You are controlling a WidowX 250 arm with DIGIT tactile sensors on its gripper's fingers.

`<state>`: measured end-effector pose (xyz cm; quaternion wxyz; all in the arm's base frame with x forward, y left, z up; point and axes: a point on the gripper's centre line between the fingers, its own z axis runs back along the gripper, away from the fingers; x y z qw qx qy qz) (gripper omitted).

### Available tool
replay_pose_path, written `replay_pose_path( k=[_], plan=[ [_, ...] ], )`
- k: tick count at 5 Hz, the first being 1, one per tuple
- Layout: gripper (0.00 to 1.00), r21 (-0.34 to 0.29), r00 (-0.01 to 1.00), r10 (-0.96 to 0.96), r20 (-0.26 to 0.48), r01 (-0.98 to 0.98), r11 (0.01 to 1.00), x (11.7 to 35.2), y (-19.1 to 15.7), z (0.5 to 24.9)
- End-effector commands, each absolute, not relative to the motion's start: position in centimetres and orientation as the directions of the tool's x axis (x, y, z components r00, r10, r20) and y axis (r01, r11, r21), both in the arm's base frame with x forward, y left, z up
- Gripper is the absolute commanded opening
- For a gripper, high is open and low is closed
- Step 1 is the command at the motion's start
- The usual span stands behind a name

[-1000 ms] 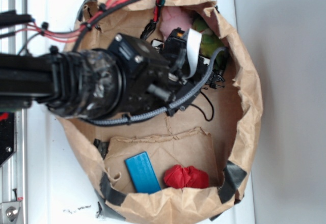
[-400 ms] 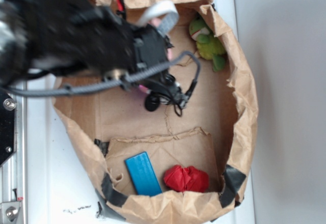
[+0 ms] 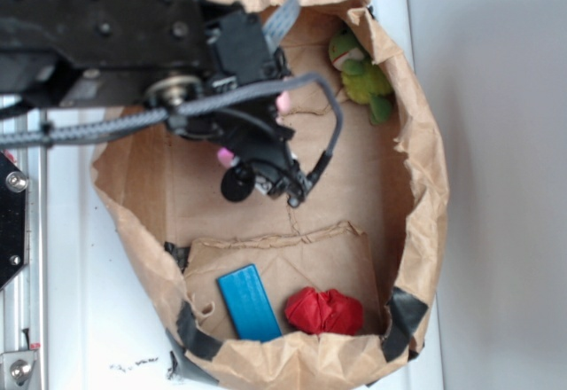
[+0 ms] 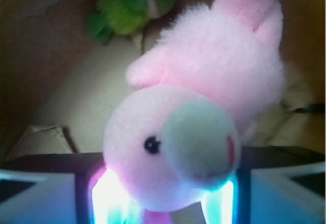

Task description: Grab the pink bunny.

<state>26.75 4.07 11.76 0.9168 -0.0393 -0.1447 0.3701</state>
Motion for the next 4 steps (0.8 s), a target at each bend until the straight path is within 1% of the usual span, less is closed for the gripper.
replay_pose_path(
  k=[1,2,3,4],
  plan=[
    [0.00,-0.041,0.752,0.578,0.318,-0.598,0.800,27.3,3.2,16.5],
    [0.00,-0.024,0.794,0.518,0.317,-0.539,0.842,27.2,2.3,17.7],
    [0.00,-0.038,0.809,0.490,0.324,-0.507,0.861,27.0,2.0,18.6],
    [0.00,-0.058,0.820,0.481,0.309,-0.489,0.870,26.8,2.4,19.9]
  ],
)
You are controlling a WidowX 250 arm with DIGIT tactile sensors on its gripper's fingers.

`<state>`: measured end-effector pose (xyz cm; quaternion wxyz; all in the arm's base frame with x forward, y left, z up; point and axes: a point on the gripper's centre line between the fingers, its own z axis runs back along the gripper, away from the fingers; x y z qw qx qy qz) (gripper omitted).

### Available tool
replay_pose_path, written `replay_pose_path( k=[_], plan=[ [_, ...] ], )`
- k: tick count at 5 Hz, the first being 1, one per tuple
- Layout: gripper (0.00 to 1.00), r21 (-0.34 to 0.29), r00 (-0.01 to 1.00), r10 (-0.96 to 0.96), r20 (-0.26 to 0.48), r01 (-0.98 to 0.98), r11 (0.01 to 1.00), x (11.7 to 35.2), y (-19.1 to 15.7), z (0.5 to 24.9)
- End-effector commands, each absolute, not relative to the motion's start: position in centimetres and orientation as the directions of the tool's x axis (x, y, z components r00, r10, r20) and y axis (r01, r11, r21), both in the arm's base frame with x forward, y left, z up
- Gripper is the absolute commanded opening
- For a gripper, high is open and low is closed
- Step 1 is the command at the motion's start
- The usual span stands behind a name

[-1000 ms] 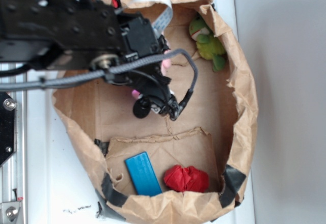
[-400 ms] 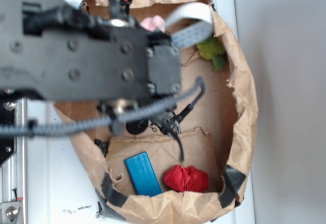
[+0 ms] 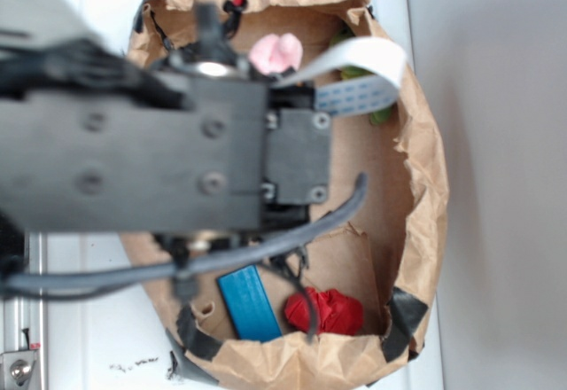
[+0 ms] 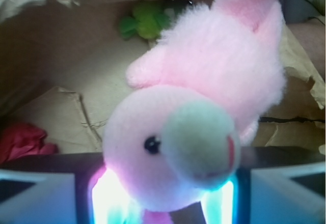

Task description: Grab the pink bunny.

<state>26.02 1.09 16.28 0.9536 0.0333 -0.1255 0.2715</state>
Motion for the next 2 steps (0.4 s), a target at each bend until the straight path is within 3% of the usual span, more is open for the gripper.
replay_pose_path(
  k=[1,2],
  plan=[
    [0.00,-0.094,0.806,0.502,0.314,-0.499,0.861,26.86,2.54,20.24],
    [1.00,-0.065,0.772,0.501,0.391,-0.519,0.852,26.71,2.03,19.29]
  ],
)
